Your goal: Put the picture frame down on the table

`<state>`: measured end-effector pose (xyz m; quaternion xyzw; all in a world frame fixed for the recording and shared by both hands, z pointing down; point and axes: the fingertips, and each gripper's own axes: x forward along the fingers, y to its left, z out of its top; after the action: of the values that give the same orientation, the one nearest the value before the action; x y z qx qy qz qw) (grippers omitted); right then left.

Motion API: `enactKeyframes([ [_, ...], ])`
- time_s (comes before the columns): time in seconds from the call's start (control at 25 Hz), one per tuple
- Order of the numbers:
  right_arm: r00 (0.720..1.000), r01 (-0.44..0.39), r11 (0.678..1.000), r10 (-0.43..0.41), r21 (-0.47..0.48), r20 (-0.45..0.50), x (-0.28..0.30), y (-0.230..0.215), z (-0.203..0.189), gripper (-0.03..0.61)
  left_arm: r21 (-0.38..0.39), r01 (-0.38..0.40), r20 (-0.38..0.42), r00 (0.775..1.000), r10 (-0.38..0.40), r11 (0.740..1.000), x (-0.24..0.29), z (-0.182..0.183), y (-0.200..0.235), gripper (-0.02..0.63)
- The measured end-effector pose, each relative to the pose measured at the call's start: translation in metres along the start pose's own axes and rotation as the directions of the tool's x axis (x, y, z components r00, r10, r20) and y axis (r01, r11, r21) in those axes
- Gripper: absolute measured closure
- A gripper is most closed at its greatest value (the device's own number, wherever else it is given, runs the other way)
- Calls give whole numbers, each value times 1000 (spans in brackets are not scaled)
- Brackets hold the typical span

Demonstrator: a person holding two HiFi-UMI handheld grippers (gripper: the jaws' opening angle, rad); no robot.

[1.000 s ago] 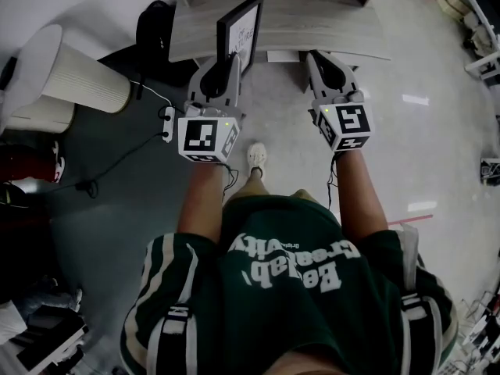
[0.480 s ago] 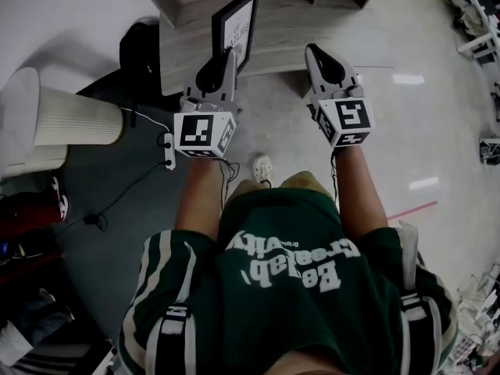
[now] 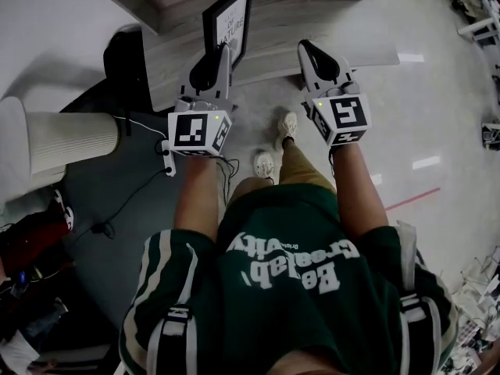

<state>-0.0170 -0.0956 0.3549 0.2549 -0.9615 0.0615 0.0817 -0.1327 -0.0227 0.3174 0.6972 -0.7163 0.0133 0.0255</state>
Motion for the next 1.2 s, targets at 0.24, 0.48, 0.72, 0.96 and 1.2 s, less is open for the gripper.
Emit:
enactKeyframes([
  [0.24, 999, 32, 999, -30, -41, 35, -64, 135, 7, 543, 14, 55, 58, 997, -55, 998, -143, 12, 11, 572],
  [0.48, 1000, -2, 1000, 3, -16, 16, -32, 103, 1, 543, 7, 52, 38, 998, -52, 999, -103, 0, 7, 572],
  [0.72, 999, -31, 999, 31, -27, 26, -14, 52, 69, 543, 9, 36, 50, 998, -36, 999, -42, 55, -8, 572],
  [0.96, 999, -50, 999, 51, -9, 13, 14, 5, 69, 543, 18, 27, 24, 999, -27, 999, 15, 53, -20, 572],
  [1.2, 999, -46, 999, 45, -21, -13, 46, -2, 31, 543, -13, 46, 39, 998, -46, 999, 44, 12, -4, 572],
])
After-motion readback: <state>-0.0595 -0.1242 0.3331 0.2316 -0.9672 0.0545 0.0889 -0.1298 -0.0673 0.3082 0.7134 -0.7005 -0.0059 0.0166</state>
